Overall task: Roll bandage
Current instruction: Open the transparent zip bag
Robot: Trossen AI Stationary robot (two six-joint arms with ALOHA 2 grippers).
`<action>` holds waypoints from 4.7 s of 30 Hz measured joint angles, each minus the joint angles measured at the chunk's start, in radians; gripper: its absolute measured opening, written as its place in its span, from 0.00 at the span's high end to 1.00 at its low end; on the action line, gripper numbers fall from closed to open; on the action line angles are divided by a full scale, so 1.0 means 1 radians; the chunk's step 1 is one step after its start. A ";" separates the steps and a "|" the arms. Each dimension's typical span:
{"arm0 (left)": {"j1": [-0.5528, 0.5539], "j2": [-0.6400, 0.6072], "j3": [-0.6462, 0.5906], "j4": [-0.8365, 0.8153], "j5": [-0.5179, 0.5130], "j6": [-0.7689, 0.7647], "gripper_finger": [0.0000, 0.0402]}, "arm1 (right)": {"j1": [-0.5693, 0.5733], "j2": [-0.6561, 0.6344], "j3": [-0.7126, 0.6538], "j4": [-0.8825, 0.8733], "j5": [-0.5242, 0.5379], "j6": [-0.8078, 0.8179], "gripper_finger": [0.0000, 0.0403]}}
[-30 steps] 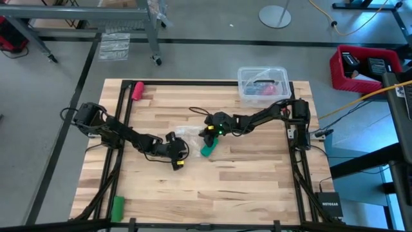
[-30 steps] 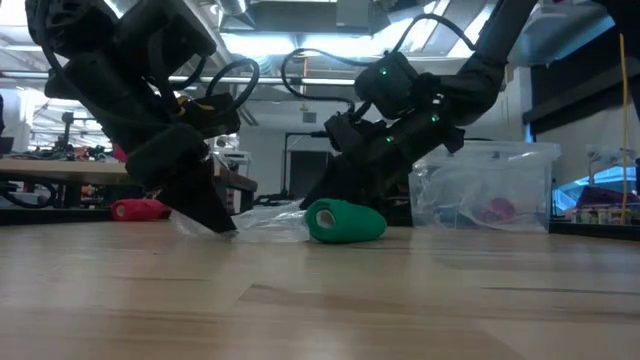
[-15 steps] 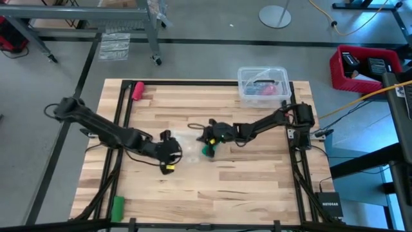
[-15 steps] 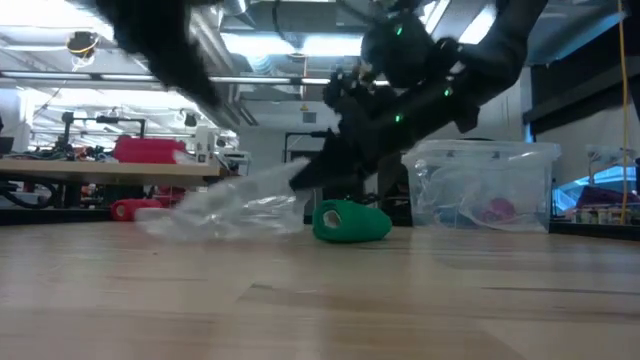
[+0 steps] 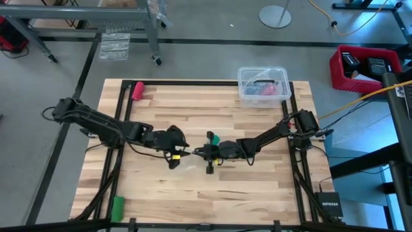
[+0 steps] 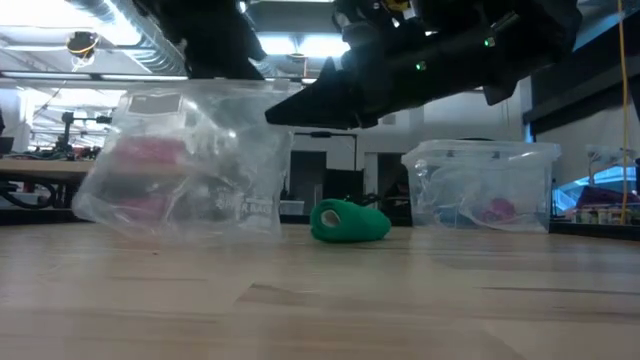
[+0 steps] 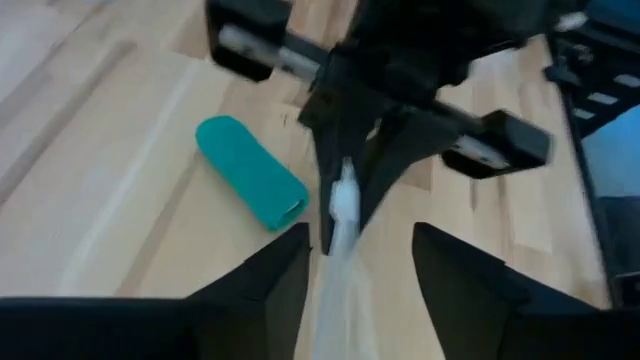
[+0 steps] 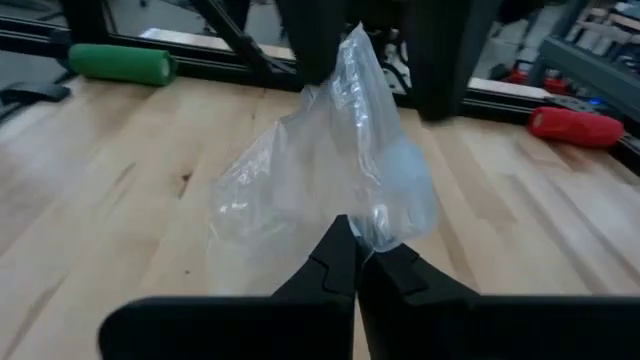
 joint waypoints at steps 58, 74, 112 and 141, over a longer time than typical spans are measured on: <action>-0.013 0.051 0.000 0.032 -0.031 0.141 0.95 | 0.004 -0.195 -0.001 -0.269 -0.042 0.162 0.62; -0.027 0.051 0.000 0.071 -0.035 0.147 0.95 | 0.004 -0.191 -0.001 -0.218 -0.037 0.164 0.75; -0.027 0.051 0.000 0.063 -0.038 0.118 0.93 | 0.006 -0.189 -0.001 -0.190 -0.002 0.079 0.99; -0.103 0.051 0.000 -0.289 -0.019 -0.056 0.93 | 0.006 -0.189 -0.001 -0.211 -0.010 0.077 1.00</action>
